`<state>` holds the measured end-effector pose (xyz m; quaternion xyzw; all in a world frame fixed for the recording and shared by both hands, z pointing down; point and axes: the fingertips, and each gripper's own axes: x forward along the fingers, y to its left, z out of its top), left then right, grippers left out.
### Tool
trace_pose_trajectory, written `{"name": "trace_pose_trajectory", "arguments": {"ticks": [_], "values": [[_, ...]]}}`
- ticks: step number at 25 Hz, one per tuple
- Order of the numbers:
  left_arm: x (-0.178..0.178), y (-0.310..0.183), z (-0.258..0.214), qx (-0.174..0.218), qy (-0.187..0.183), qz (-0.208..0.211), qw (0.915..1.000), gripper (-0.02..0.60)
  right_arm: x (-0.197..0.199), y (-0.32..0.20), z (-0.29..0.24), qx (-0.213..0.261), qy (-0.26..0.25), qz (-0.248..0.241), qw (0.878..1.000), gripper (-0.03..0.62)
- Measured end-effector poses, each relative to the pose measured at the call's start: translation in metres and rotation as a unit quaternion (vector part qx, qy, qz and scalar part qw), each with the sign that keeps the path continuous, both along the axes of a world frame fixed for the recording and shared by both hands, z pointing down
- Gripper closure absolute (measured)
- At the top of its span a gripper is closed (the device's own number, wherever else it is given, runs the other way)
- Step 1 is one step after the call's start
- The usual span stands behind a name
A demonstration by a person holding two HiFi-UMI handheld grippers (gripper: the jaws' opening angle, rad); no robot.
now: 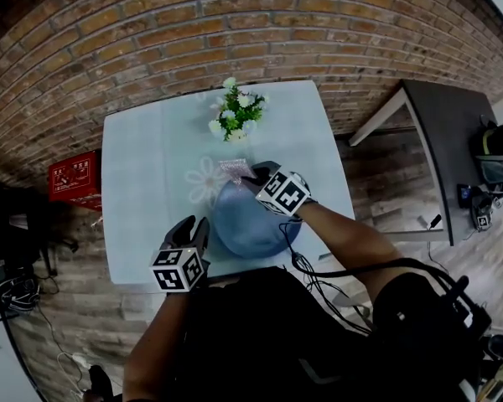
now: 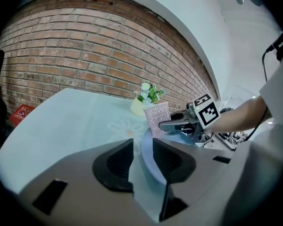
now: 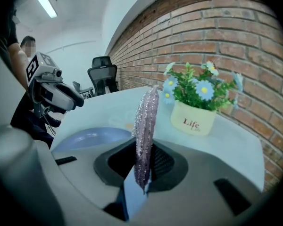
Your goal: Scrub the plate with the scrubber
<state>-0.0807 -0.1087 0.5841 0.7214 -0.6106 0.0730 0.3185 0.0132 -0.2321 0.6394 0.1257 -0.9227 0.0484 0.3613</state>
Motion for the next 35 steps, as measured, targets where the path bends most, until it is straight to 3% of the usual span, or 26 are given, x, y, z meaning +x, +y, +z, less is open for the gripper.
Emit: {"name": "trace_pose_trajectory", "arguments": {"ticks": [21,35], "values": [[0.03,-0.014,0.01,-0.012,-0.003,0.037,0.9992,0.471,0.08,-0.018,-0.004,0.025,0.008,0.135,0.991,0.526],[0.02,-0.009,0.004,-0.021,0.001,0.106,0.9942,0.472,0.117,0.001,-0.004,0.019,0.026,0.25,0.968,0.526]]}}
